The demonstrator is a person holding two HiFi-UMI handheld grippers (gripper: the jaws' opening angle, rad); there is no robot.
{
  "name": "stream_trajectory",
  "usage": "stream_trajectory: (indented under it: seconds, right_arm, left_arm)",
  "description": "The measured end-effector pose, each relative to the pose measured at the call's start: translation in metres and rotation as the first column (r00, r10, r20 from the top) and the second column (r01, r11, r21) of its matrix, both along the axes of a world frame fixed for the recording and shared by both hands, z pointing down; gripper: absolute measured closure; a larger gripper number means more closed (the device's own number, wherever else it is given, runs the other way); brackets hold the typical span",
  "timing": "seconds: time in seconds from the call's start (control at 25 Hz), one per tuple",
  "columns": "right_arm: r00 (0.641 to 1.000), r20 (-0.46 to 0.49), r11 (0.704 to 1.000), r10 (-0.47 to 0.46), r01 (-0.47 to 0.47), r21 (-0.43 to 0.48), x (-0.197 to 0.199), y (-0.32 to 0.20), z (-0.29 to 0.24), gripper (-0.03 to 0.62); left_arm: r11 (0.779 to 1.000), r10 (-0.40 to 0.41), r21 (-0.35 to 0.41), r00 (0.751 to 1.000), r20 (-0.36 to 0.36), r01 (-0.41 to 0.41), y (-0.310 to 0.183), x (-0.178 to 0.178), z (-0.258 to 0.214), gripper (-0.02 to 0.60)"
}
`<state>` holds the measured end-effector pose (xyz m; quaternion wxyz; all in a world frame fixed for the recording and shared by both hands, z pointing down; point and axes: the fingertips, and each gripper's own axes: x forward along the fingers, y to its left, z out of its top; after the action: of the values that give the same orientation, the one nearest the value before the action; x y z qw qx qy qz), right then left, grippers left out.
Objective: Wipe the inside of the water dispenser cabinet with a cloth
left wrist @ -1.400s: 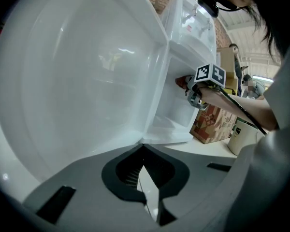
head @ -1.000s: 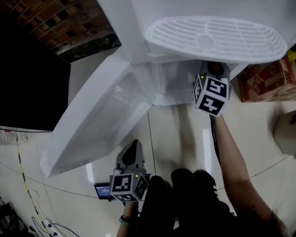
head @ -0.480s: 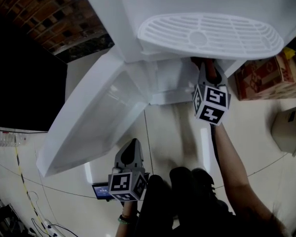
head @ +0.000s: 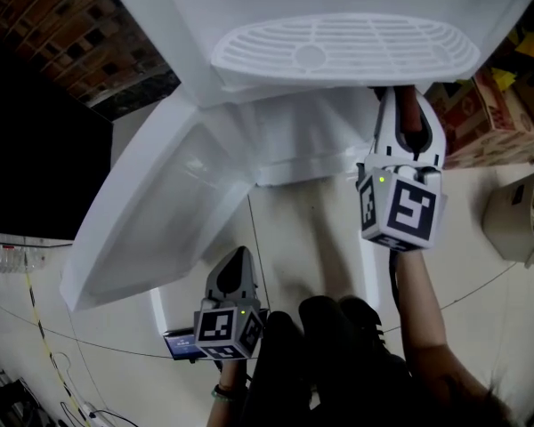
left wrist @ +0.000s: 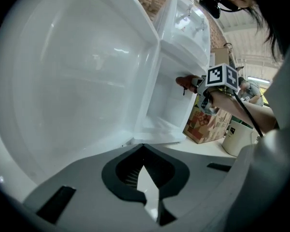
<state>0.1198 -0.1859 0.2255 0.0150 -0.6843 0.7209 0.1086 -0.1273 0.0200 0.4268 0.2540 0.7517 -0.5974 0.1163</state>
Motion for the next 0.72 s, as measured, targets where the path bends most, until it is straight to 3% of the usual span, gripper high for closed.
stream_trajectory:
  seconds: [0.16,0.36,0.44,0.6,0.72]
  right_arm:
    - [0.999,-0.028,0.993,0.045,-0.048,-0.106,0.016,-0.013,0.044,0.516]
    - [0.997,-0.063,0.962,0.054,-0.069,-0.264,0.016,-0.014,0.103,0.516]
    - [0.996,-0.071,0.939,0.055,-0.076,-0.336,0.018,-0.013,0.132,0.516]
    - [0.997,-0.056,0.863,0.055,-0.076,-0.500,0.022,-0.003,0.193,0.516]
    - [0.998,-0.041,0.829,0.053,-0.067,-0.555,0.021,0.005,0.214,0.516]
  left_arm:
    - [1.000,0.004,0.002,1.000,0.000,-0.004,0.002,0.002,-0.001,0.597]
    - [1.000,-0.006,0.001,1.000,0.001,0.006,0.001,-0.002,-0.001,0.597]
    - [1.000,-0.009,0.000,1.000,-0.001,0.009,0.000,-0.004,0.000,0.597]
    - [1.000,-0.014,-0.006,1.000,-0.003,0.014,0.002,-0.005,0.002,0.597]
    - [1.000,-0.017,-0.007,1.000,-0.001,0.017,0.002,-0.007,0.001,0.597]
